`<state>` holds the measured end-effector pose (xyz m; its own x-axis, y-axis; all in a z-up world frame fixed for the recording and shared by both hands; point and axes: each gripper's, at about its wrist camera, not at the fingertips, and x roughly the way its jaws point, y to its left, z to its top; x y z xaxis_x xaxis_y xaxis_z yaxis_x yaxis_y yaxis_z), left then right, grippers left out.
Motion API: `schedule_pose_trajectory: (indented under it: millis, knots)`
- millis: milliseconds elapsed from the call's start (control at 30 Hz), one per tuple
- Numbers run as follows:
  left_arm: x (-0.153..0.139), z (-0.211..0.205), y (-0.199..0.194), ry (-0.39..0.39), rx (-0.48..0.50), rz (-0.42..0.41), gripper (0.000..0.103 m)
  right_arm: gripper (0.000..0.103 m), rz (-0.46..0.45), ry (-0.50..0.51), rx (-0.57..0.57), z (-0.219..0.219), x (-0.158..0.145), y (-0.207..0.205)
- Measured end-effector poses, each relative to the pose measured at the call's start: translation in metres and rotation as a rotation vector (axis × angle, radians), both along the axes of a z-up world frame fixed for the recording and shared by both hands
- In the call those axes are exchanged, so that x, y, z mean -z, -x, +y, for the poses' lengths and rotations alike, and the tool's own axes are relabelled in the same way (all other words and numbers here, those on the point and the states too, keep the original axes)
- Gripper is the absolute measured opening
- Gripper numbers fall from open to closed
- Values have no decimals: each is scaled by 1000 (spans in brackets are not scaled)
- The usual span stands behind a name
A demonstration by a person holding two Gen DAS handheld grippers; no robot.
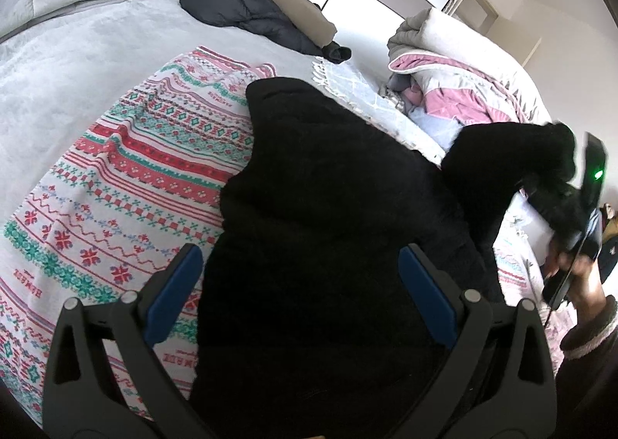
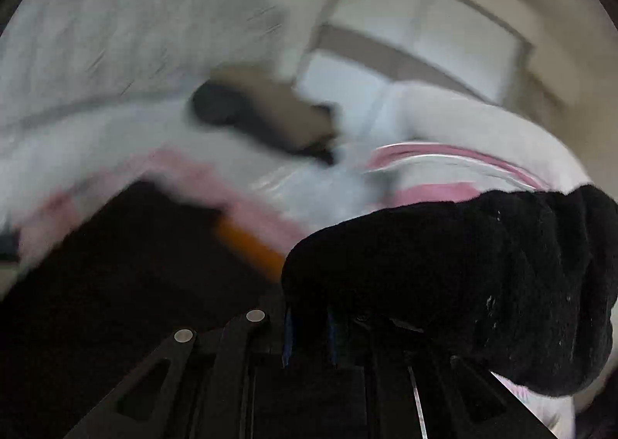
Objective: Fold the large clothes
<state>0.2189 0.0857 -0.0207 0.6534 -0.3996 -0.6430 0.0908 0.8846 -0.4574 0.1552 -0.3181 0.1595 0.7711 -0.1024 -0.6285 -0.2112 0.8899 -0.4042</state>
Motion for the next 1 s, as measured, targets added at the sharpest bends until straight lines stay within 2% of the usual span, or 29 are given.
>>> schedule_pose_trajectory:
  millis: [67,133,167,200,300,500,667,700,767,800,833,1000]
  knots:
    - [2,1,-1,-11,8,2,101,27,136,1,-48,26,37,-11]
    - [3,3,-1,-16,7,5,101,54,262,-37,-86,43,67,-17]
    - [3,5,-1,-12,11,5,101,60,299,-54,-99,48,74,-19]
    - [3,6,-1,-8,13,4,101,67,314,-67,-107,51,76,-19]
    - [1,12,-1,5,15,1,101,72,312,-105,-121,56,66,-14]
    - [6,30,-2,34,0,23,101,73,264,-265,-134,52,25,-4]
    - [8,40,1,25,-20,35,101,72,237,-357,-86,73,20,-24]
    - [8,41,2,23,-20,35,101,70,232,-373,-68,79,23,-35]
    - [7,43,3,16,-20,35,101,52,262,-387,-44,99,38,-53]
    - [8,44,4,13,-20,36,101,39,286,-391,-19,108,50,-66]
    - [8,45,4,10,-20,38,101,35,299,-390,4,115,59,-72]
    - [7,53,4,22,-25,45,101,31,355,-398,124,125,106,-102]
